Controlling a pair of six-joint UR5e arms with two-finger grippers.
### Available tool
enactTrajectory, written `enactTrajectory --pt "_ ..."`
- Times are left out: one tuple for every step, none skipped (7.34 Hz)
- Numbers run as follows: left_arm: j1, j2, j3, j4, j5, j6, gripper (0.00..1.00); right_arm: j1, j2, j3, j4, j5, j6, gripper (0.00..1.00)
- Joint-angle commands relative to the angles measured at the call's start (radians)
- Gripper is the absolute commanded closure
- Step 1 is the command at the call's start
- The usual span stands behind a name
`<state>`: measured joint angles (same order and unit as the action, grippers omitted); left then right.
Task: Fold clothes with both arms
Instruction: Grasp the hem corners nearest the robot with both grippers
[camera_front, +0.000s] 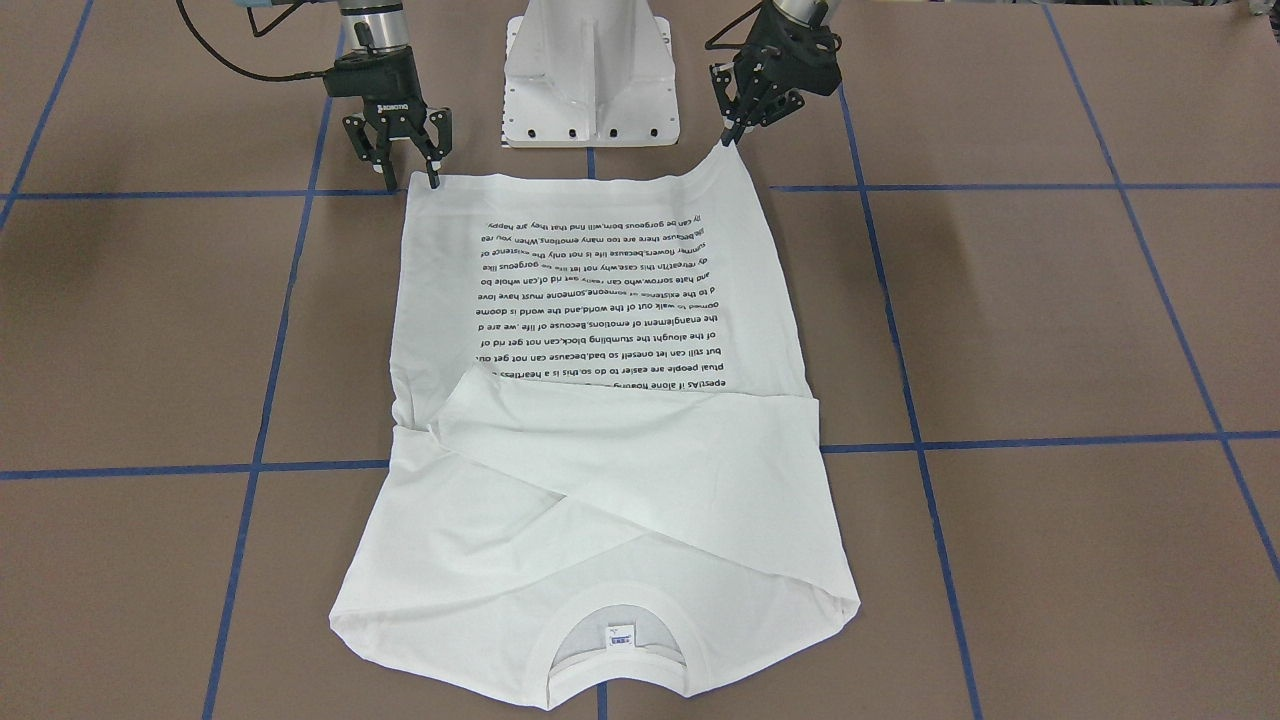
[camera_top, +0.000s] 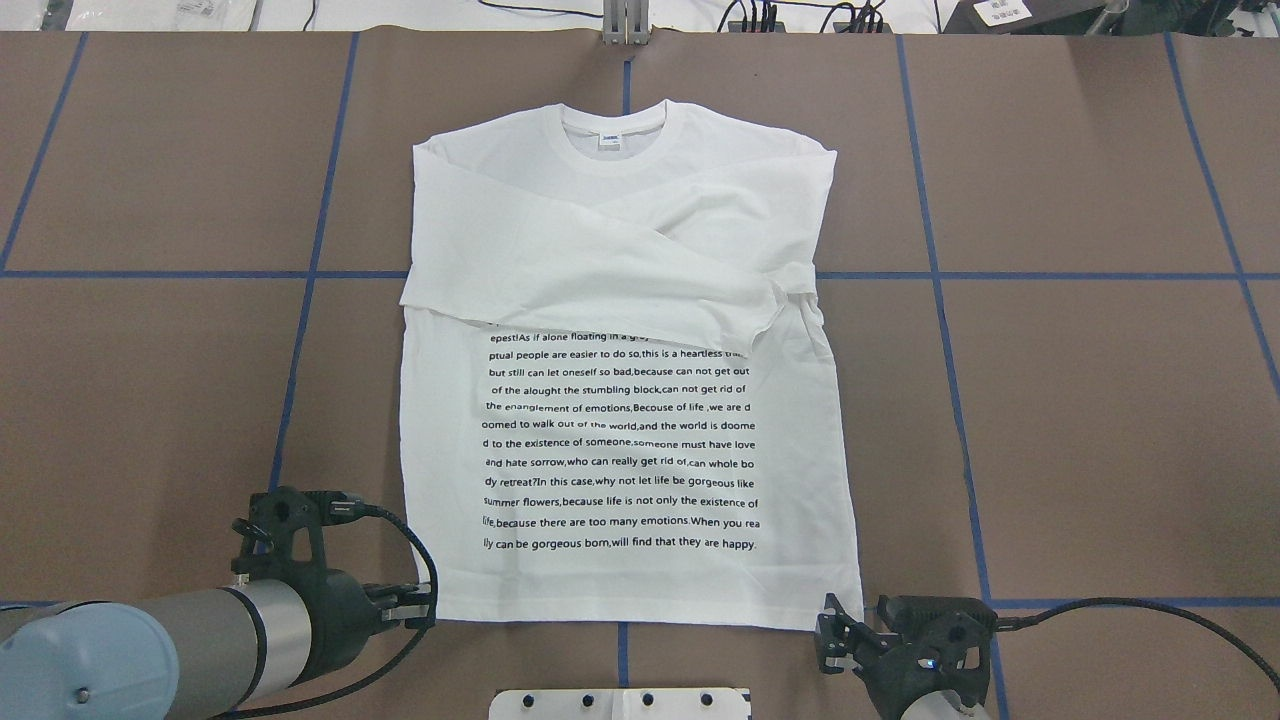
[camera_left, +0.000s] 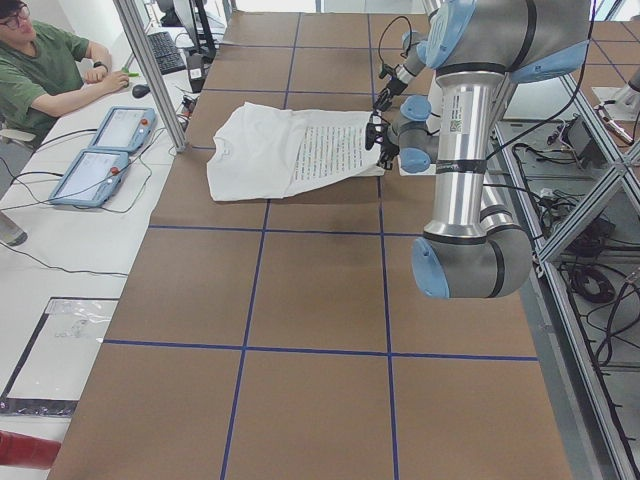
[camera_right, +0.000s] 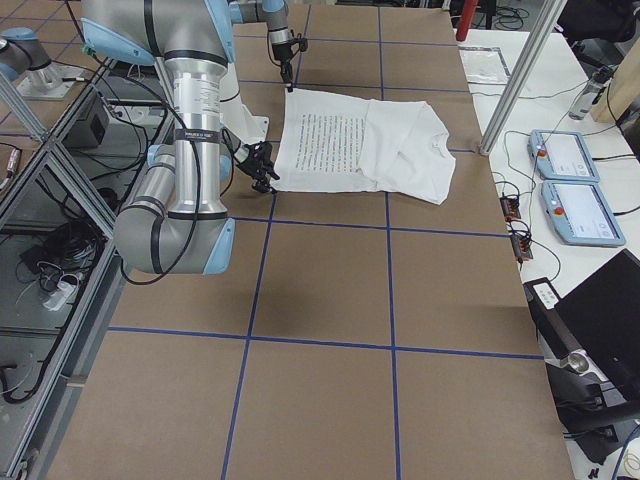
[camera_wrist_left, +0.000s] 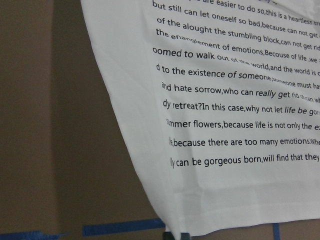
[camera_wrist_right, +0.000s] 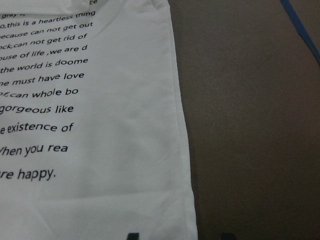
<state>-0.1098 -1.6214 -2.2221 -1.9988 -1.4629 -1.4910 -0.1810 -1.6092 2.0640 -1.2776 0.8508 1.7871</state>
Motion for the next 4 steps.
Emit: enactTrajectory --pt "0.001 0.000 0.001 0.000 -0.001 0.002 1.00 -0.014 0.002 0.001 0.000 -0.004 0.000 0.42" --pt "-0.001 0.000 -0.002 0.000 -0.001 0.002 1.00 -0.017 0.002 0.001 0.000 -0.010 0.000 0.43" --pt "-0.001 0.000 -0.005 0.000 -0.001 0.000 1.00 -0.020 0.002 0.001 0.000 -0.010 0.000 0.44" --pt "-0.001 0.000 -0.005 0.000 -0.001 0.002 1.00 -0.021 0.000 -0.001 0.000 -0.010 0.000 0.45"
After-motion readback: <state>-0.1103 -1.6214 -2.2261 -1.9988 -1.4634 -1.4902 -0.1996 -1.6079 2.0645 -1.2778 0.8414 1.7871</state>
